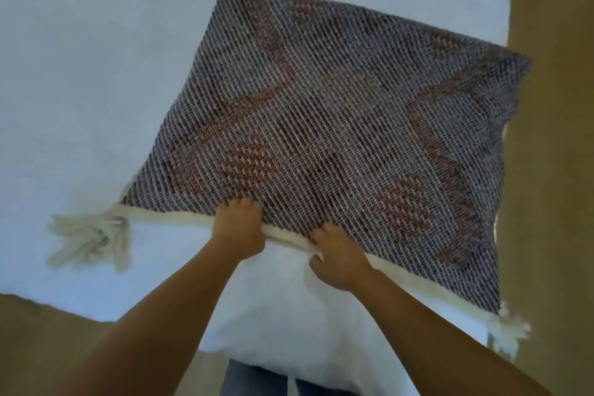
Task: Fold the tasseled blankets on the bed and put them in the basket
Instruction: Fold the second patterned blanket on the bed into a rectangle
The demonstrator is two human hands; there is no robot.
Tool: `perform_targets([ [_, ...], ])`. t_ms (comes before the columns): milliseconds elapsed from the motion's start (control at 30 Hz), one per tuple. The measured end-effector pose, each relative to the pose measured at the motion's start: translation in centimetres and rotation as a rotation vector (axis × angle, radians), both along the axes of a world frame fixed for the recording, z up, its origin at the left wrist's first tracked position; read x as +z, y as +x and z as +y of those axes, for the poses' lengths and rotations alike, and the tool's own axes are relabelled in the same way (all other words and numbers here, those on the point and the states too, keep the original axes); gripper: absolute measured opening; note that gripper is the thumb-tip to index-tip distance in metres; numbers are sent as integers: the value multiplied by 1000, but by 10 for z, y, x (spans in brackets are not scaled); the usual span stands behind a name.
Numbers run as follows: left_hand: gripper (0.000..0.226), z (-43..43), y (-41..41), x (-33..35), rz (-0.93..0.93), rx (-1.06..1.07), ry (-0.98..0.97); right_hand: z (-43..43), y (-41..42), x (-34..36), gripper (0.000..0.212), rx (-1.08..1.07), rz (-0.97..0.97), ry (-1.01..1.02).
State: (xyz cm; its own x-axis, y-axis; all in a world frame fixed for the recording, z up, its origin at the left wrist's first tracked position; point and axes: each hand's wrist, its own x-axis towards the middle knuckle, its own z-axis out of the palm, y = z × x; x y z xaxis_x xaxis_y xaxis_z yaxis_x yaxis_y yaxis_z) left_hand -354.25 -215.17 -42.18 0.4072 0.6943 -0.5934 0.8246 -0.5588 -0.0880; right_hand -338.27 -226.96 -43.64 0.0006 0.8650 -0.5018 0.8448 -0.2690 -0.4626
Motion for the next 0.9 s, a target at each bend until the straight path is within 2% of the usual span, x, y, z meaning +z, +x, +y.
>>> perform_targets([
  [100, 49, 6, 28, 5, -124, -8, -57, -3, 18, 9, 19, -285, 60, 138],
  [233, 50, 14, 101, 18, -215, -161, -39, -17, 71, 22, 21, -780, -3, 254],
  [367, 43, 7, 212, 29, -256, -214, -51, -42, 137, 20, 30, -1070, -128, 176],
  [500, 46, -4, 321, 26, -315, -380, 38, -62, 195, 6, 41, -1252, -96, 138],
  [567, 51, -6, 371, 19, -312, -459, 73, -70, 219, -4, 53, -1371, -15, 94],
  [667, 64, -8, 438, 3, -328, -380, 26, -76, 248, -24, 71, -1452, 182, 36],
  [733, 75, -12, 472, -10, -313, -307, 8, -73, 262, -35, 75, -1467, 263, 8],
  [800, 89, -21, 494, -23, -227, -294, 45, -71, 270, -41, 65, -1459, 294, -5],
  [900, 105, -35, 509, -39, -87, -282, 98, -69, 272, -46, 32, -1429, 420, 42],
])
